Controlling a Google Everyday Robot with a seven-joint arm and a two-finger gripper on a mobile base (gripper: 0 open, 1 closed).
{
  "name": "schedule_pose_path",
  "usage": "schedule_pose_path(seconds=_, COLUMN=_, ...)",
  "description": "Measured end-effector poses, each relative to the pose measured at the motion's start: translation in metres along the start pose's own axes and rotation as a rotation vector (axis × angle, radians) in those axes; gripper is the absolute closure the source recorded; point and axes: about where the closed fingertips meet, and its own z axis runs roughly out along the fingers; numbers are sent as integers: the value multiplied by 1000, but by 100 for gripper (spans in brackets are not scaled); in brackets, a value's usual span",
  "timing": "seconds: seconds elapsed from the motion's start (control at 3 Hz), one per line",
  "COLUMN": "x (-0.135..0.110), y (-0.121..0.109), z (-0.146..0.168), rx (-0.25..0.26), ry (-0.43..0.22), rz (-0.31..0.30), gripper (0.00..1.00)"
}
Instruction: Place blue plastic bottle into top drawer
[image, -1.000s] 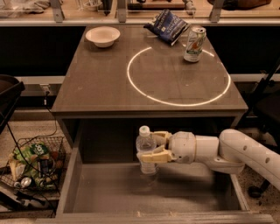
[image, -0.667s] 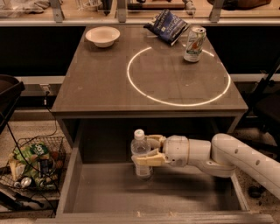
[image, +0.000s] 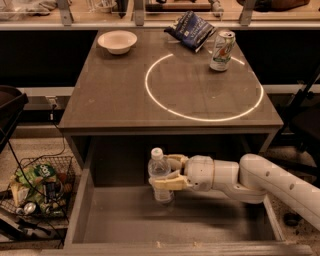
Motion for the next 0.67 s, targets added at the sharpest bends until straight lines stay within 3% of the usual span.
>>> schedule_pose_path(seconds=0.67, x=-1, y=0, z=0, rx=0, ry=0, rz=0, gripper=30)
